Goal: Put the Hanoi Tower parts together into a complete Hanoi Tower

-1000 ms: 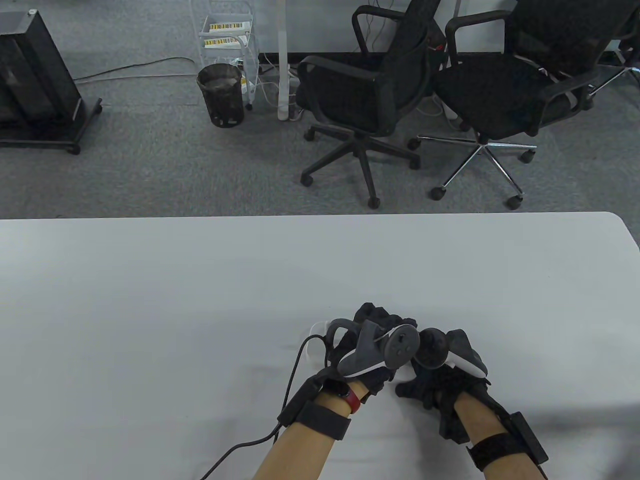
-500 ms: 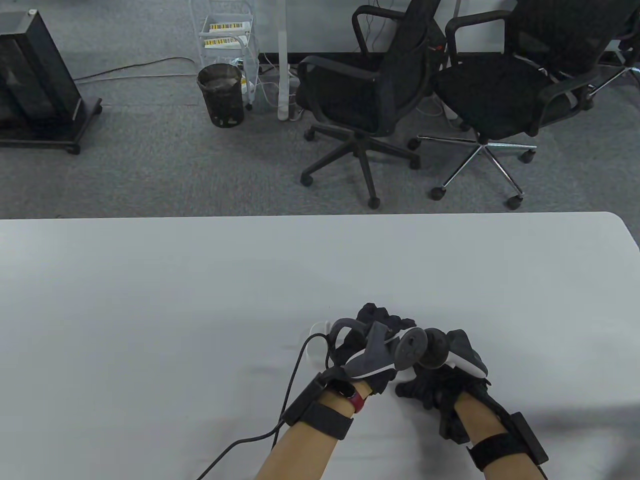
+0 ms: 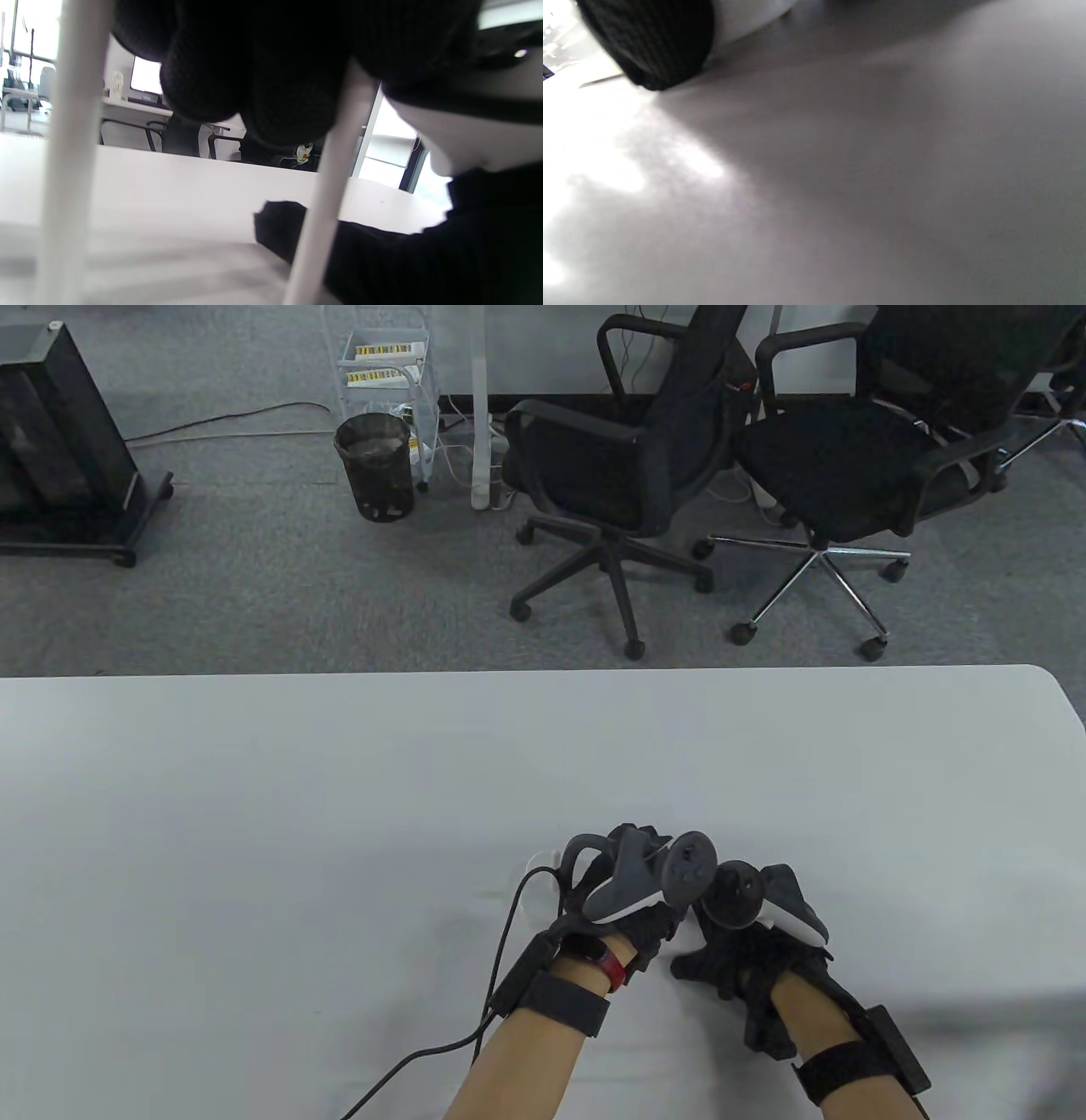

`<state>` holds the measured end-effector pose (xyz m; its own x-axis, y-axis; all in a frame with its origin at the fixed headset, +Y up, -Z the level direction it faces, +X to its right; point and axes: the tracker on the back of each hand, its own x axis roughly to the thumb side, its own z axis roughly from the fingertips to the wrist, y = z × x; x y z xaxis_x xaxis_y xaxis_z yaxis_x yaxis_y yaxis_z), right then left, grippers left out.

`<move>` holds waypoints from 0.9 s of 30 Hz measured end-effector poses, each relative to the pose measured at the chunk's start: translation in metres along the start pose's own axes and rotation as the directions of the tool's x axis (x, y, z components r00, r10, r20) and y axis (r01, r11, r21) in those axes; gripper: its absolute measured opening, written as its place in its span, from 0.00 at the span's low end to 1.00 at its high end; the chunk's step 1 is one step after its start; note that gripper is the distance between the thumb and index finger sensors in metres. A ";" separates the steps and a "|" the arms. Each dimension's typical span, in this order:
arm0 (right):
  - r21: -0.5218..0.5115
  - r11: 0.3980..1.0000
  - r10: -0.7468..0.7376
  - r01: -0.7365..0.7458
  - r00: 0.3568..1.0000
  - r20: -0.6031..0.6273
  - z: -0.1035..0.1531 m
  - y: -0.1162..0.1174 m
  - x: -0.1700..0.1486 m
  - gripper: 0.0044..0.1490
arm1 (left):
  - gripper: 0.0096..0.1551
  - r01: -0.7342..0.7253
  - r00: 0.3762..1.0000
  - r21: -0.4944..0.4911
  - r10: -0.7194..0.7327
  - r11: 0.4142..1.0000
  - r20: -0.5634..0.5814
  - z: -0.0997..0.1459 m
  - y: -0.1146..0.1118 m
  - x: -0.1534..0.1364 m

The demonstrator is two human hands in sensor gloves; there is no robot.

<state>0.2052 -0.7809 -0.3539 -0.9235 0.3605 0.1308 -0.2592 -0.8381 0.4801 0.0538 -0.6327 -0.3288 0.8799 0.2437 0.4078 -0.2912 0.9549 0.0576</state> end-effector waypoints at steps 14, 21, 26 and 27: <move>-0.005 1.000 0.017 -0.017 1.000 -0.001 0.000 0.001 0.001 0.74 | 0.47 0.016 1.000 -0.086 -0.014 0.996 0.021 0.024 0.009 -0.017; 0.054 0.998 0.028 -0.028 1.000 0.008 0.002 -0.004 0.002 0.74 | 0.48 0.135 0.989 -0.037 -0.137 0.990 -0.053 0.068 0.041 -0.066; 0.035 0.998 0.055 -0.055 0.998 0.009 0.019 -0.012 0.003 0.74 | 0.51 0.241 0.958 -0.040 -0.244 0.970 -0.153 0.104 0.058 -0.113; 0.027 0.998 0.064 -0.064 0.998 0.004 0.024 -0.015 0.002 0.74 | 0.51 0.251 0.953 -0.043 -0.254 0.967 -0.167 0.108 0.060 -0.119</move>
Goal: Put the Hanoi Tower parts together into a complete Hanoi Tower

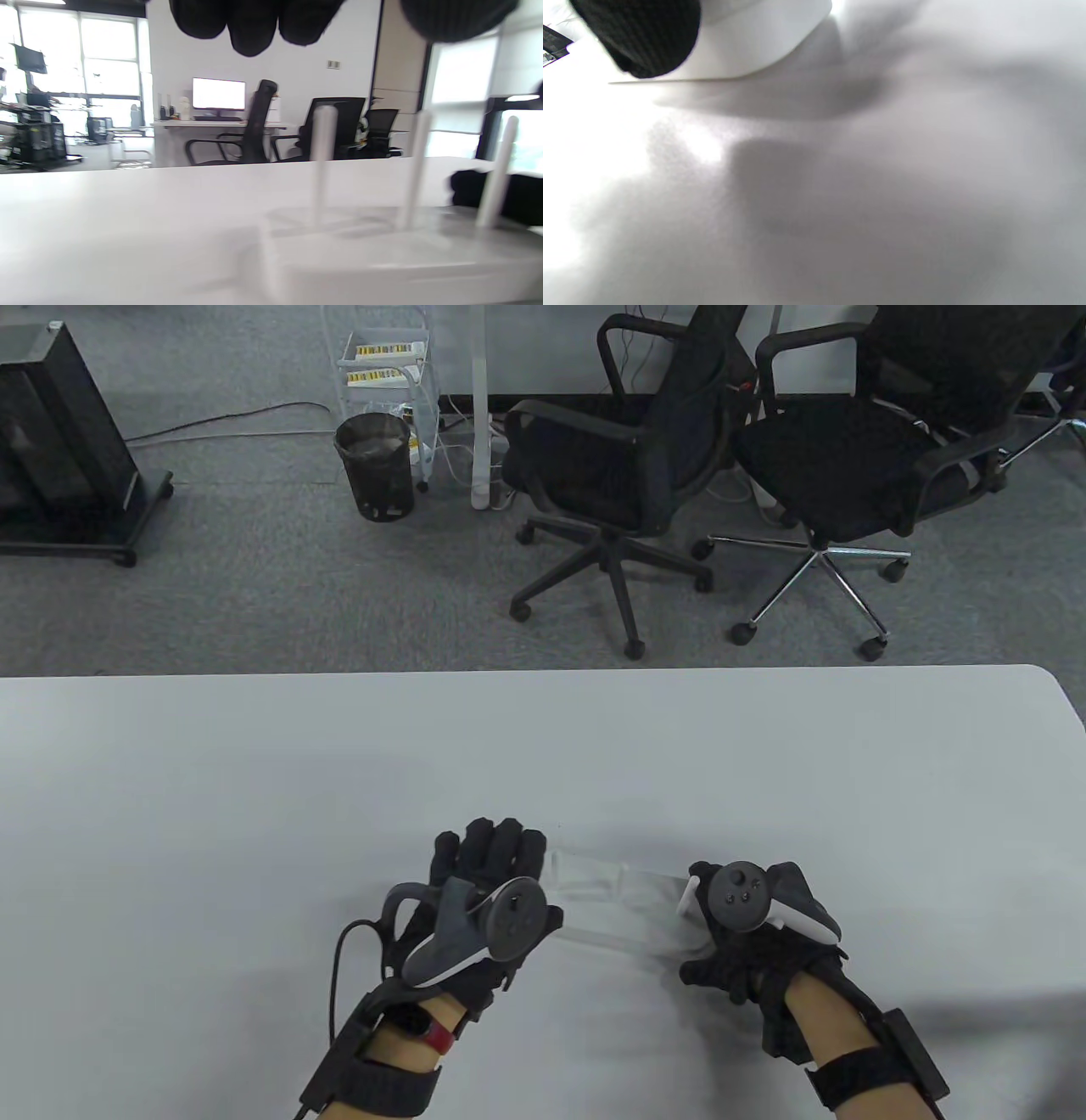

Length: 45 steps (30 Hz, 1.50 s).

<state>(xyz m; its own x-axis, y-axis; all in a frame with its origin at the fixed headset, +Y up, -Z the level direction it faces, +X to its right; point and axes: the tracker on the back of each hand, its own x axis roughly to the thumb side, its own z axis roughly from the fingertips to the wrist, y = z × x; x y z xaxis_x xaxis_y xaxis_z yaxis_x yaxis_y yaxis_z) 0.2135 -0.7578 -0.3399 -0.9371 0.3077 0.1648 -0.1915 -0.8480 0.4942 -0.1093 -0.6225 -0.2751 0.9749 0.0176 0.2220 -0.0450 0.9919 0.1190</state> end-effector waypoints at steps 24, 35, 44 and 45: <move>-0.378 0.876 0.195 -0.300 0.936 -0.293 0.155 -0.045 0.014 0.68 | 0.53 0.201 0.965 0.134 -0.172 0.970 -0.200 0.068 0.024 -0.080; -0.503 0.814 0.178 -0.290 0.949 -0.260 0.148 -0.017 0.008 0.66 | 0.53 0.220 0.944 0.044 -0.202 0.974 -0.261 0.077 -0.023 -0.100; -0.342 0.868 0.283 -0.360 0.924 -0.256 0.140 0.005 0.016 0.66 | 0.53 0.218 0.945 0.040 -0.200 0.975 -0.259 0.079 -0.024 -0.099; -0.335 0.870 0.285 -0.361 0.924 -0.255 0.139 0.005 0.016 0.66 | 0.53 0.216 0.945 0.038 -0.199 0.976 -0.258 0.079 -0.023 -0.099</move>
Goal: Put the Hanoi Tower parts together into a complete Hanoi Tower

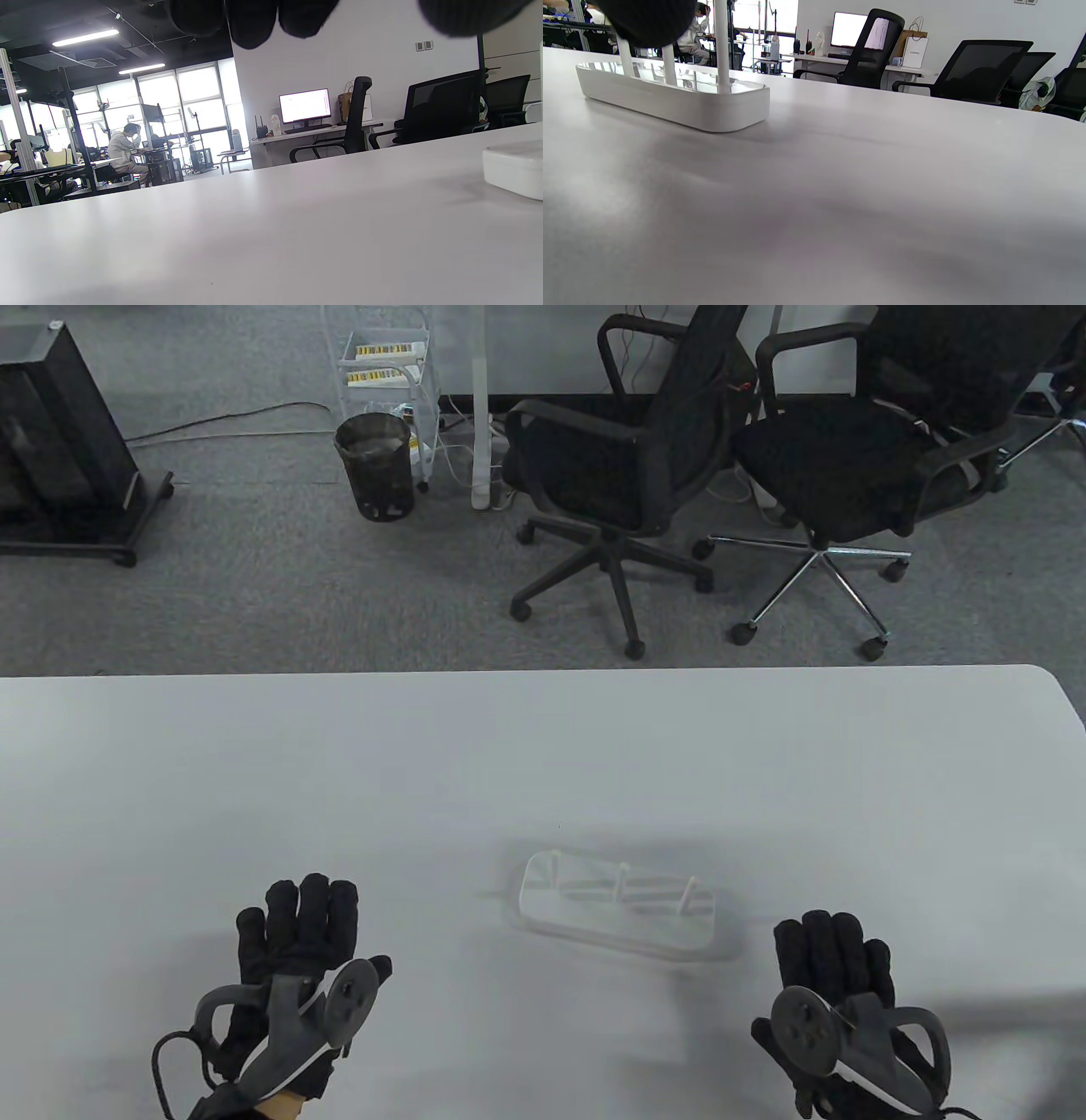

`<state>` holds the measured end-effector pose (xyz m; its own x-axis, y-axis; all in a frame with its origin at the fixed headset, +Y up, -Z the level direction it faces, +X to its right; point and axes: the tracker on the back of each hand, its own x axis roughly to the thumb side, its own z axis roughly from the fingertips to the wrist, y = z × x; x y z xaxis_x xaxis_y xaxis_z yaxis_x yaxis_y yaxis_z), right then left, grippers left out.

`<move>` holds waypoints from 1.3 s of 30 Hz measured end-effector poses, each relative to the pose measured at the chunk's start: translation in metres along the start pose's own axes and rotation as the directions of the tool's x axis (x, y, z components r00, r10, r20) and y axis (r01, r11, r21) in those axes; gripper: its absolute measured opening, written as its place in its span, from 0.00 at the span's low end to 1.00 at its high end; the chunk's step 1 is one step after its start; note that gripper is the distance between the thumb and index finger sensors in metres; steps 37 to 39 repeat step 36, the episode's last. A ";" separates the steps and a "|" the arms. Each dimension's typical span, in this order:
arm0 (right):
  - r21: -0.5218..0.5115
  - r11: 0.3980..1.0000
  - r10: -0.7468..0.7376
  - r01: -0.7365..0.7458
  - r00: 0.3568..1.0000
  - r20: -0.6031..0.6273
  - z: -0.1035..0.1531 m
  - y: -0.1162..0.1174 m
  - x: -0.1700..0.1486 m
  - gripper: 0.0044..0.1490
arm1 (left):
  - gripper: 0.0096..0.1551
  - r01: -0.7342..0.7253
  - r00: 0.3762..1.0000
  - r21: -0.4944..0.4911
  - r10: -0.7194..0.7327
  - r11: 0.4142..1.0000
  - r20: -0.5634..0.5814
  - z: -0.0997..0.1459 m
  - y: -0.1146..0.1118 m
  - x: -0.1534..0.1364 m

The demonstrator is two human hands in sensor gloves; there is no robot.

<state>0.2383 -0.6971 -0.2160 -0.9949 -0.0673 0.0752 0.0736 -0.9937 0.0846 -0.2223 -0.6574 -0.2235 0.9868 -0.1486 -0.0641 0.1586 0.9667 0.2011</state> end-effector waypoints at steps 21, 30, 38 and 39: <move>0.037 0.999 -0.001 0.002 1.000 -0.014 0.000 0.004 -0.008 0.67 | 0.52 -0.002 1.000 -0.033 0.002 0.999 -0.001 -0.002 -0.004 -0.002; 0.061 0.998 -0.016 0.017 1.000 -0.010 -0.002 0.007 -0.008 0.66 | 0.52 -0.020 1.000 -0.030 0.020 0.999 -0.008 -0.001 -0.004 -0.007; 0.058 0.998 -0.030 0.030 1.000 -0.007 -0.002 0.007 -0.009 0.66 | 0.52 -0.007 1.000 -0.044 0.007 0.999 0.006 -0.002 -0.010 -0.004; 0.058 0.998 -0.030 0.030 1.000 -0.007 -0.002 0.007 -0.009 0.66 | 0.52 -0.007 1.000 -0.044 0.007 0.999 0.006 -0.002 -0.010 -0.004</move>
